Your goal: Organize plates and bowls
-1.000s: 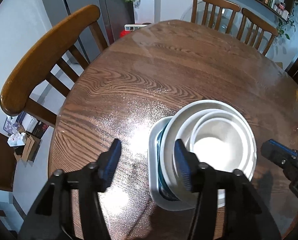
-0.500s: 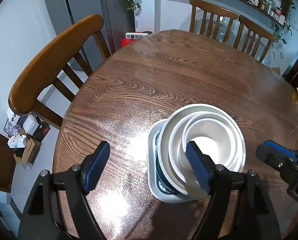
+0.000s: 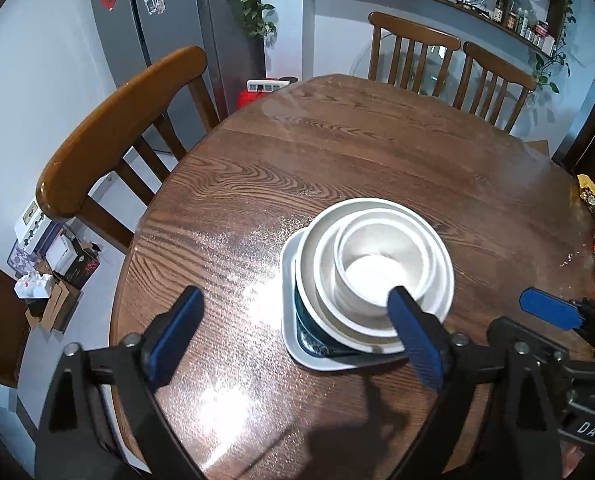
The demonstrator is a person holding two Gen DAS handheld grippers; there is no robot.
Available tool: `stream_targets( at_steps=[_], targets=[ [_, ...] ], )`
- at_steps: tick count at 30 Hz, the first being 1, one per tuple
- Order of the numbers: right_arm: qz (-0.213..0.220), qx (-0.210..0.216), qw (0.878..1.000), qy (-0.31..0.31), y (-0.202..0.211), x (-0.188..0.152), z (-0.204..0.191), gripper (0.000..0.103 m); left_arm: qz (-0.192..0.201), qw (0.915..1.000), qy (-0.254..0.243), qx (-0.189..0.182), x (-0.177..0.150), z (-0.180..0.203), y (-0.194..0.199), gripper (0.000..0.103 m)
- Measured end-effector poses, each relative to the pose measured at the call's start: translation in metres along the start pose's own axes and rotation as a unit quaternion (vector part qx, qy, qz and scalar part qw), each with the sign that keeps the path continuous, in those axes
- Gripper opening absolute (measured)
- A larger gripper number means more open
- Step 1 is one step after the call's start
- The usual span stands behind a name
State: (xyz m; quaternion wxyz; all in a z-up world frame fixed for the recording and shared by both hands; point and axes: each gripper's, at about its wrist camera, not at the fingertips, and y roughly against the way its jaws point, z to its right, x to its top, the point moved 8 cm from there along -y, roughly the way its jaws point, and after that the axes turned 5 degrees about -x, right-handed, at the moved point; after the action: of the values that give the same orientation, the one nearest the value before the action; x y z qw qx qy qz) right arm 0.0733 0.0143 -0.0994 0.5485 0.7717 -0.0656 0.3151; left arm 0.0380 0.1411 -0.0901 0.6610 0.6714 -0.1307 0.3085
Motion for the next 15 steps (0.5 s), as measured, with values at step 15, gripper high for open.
stream_targets(
  at_steps=[15],
  targets=[
    [0.026,-0.012,0.998,0.049,0.021,-0.014,-0.010,0.091,0.022,0.9996,0.000,0.020,-0.013,0.004,0.028,0.102]
  ],
)
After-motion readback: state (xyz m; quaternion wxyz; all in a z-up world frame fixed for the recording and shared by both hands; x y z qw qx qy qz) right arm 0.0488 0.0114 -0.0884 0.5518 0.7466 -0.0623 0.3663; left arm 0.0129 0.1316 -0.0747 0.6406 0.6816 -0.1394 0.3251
